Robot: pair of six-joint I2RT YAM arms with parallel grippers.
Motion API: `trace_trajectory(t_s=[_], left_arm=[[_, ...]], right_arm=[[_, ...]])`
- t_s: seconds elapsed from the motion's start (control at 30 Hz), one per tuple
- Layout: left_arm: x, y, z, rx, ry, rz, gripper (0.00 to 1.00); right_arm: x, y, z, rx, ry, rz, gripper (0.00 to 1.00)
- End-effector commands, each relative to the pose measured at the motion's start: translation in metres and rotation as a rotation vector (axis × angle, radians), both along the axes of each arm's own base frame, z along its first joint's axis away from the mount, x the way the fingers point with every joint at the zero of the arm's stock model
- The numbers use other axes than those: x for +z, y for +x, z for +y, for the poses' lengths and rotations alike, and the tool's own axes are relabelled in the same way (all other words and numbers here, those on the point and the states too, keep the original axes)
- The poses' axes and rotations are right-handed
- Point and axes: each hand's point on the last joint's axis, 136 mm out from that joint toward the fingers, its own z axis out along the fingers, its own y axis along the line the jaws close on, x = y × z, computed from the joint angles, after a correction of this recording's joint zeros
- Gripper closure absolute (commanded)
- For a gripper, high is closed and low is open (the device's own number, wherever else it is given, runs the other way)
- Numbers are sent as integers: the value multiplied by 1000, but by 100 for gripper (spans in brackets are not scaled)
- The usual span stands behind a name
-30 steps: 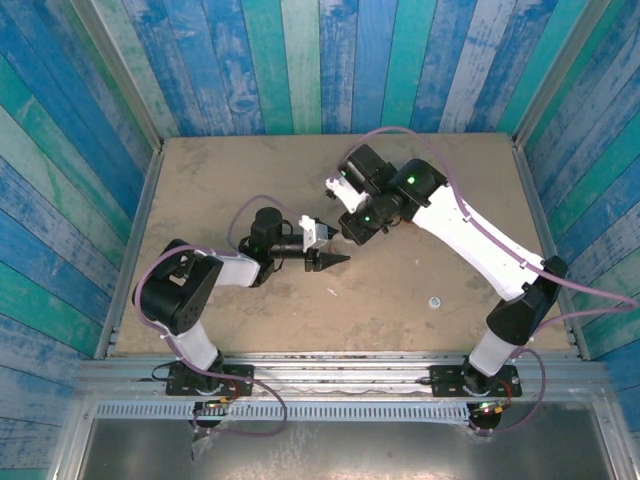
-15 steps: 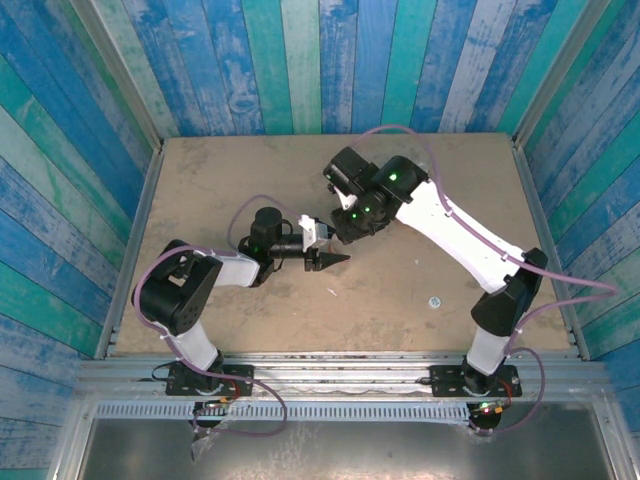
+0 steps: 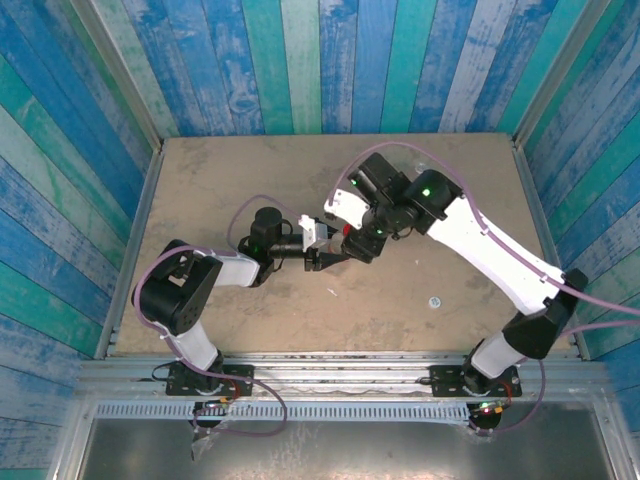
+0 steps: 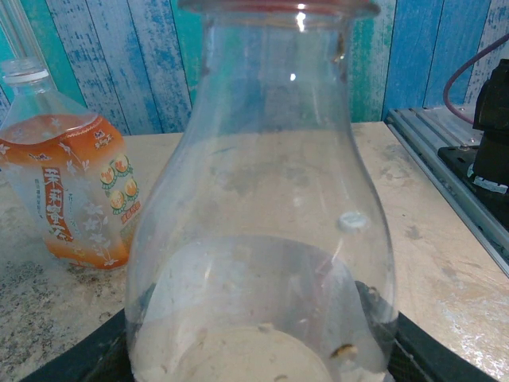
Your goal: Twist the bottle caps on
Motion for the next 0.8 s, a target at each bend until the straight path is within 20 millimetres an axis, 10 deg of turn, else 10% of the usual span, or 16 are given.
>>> trace_trajectory(t_s=[0.0, 0.77], left_arm=[[-18, -11, 2, -20, 51, 96, 41], [-20, -10, 2, -29, 70, 96, 41]], right_arm=[[7, -1, 3, 242, 11, -111, 30], [-14, 17, -1, 263, -30, 7, 68]])
